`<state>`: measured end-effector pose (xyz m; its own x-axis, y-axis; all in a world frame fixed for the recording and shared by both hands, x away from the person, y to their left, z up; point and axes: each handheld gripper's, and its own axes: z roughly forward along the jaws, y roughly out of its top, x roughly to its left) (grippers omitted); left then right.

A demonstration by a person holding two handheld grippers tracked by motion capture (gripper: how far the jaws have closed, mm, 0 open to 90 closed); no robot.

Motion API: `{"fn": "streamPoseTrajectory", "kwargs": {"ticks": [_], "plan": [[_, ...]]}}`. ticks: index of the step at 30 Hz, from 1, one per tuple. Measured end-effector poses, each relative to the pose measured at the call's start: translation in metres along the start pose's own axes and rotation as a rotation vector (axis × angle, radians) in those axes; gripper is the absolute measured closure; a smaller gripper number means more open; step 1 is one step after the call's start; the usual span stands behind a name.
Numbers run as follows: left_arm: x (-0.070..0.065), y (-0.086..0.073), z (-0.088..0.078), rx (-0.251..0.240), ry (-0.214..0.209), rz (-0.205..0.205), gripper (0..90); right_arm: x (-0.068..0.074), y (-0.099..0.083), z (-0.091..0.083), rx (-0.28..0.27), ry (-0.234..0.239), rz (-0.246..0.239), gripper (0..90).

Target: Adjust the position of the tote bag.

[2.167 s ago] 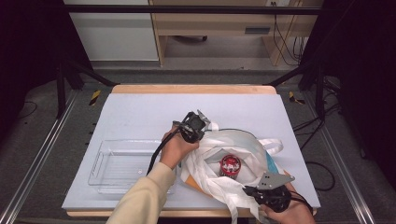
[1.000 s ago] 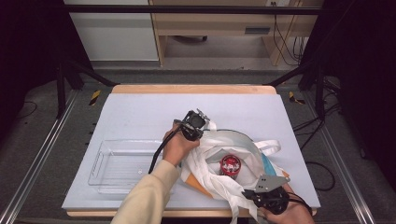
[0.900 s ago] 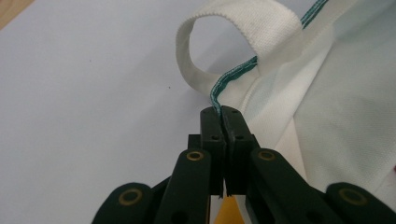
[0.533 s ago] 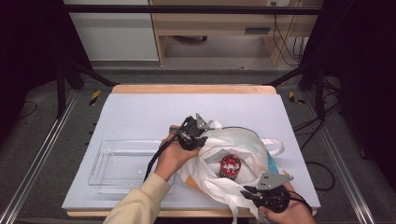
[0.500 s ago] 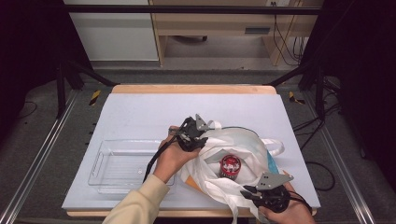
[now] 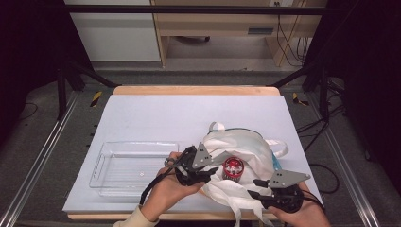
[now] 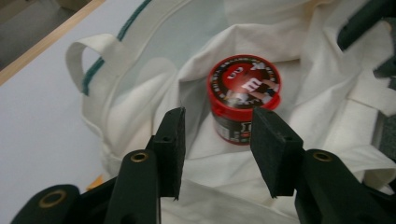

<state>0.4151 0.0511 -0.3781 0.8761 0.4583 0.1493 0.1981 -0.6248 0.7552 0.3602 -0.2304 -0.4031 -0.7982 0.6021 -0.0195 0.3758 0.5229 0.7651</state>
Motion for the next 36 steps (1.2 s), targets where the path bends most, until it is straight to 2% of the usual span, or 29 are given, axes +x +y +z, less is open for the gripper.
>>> {"fn": "streamPoseTrajectory", "kwargs": {"ticks": [5, 6, 8, 9, 11, 12, 13, 14, 15, 17, 20, 21, 22, 24, 25, 27, 28, 32, 36], "plan": [[-0.013, -0.005, 0.005, -0.016, -0.040, 0.007, 50.1, -0.007, 0.026, -0.022, -0.037, -0.048, -0.019, 49.9], [-0.016, -0.007, 0.009, -0.020, -0.059, 0.014, 48.5, -0.009, 0.031, -0.024, -0.036, -0.055, -0.026, 47.4], [-0.019, -0.011, 0.014, -0.022, -0.067, 0.027, 46.9, -0.015, 0.045, -0.027, -0.027, -0.076, -0.033, 42.1], [-0.021, -0.014, 0.016, -0.023, -0.071, 0.018, 46.9, -0.018, 0.053, -0.027, -0.017, -0.089, -0.036, 41.5], [-0.022, -0.016, 0.018, -0.029, -0.072, 0.012, 46.6, -0.024, 0.069, -0.026, -0.012, -0.121, -0.052, 41.5], [-0.022, -0.020, 0.022, -0.029, -0.081, -0.003, 45.7, -0.027, 0.079, -0.023, -0.006, -0.126, -0.060, 39.9], [-0.022, -0.020, 0.022, -0.029, -0.081, -0.003, 44.8, -0.027, 0.079, -0.023, -0.006, -0.126, -0.060, 39.9], [-0.022, -0.022, 0.027, -0.004, -0.094, 0.004, 44.4, -0.033, 0.093, -0.015, 0.016, -0.140, -0.058, 36.1], [-0.022, -0.022, 0.027, 0.005, -0.093, 0.014, 44.2, -0.036, 0.099, -0.011, 0.028, -0.143, -0.063, 35.1], [-0.022, -0.023, 0.030, -0.002, -0.093, 0.003, 43.7, -0.043, 0.107, 0.000, 0.035, -0.138, -0.057, 37.1], [-0.023, -0.025, 0.034, 0.005, -0.111, 0.007, 43.2, -0.052, 0.107, 0.016, 0.057, -0.139, -0.048, 46.2], [-0.023, -0.025, 0.034, 0.005, -0.111, 0.007, 43.2, -0.052, 0.107, 0.016, 0.057, -0.139, -0.048, 46.2], [-0.025, -0.027, 0.037, 0.009, -0.124, 0.015, 43.3, -0.057, 0.102, 0.025, 0.082, -0.140, -0.036, 50.1], [-0.026, -0.028, 0.040, 0.017, -0.145, 0.020, 43.7, -0.062, 0.094, 0.031, 0.096, -0.154, -0.023, 54.7], [-0.027, -0.029, 0.041, 0.026, -0.148, 0.033, 44.1, -0.064, 0.089, 0.034, 0.097, -0.155, -0.019, 55.7], [-0.028, -0.030, 0.042, 0.024, -0.146, 0.032, 45.5, -0.068, 0.078, 0.038, 0.118, -0.164, -0.010, 59.1], [-0.028, -0.031, 0.044, 0.026, -0.158, 0.021, 46.1, -0.070, 0.075, 0.040, 0.121, -0.170, -0.012, 59.8], [-0.030, -0.033, 0.046, 0.039, -0.164, 0.044, 48.1, -0.078, 0.058, 0.045, 0.138, -0.177, 0.014, 60.5], [-0.030, -0.034, 0.044, 0.036, -0.148, 0.044, 54.6, -0.080, 0.053, 0.049, 0.147, -0.169, 0.020, 58.7]]}}
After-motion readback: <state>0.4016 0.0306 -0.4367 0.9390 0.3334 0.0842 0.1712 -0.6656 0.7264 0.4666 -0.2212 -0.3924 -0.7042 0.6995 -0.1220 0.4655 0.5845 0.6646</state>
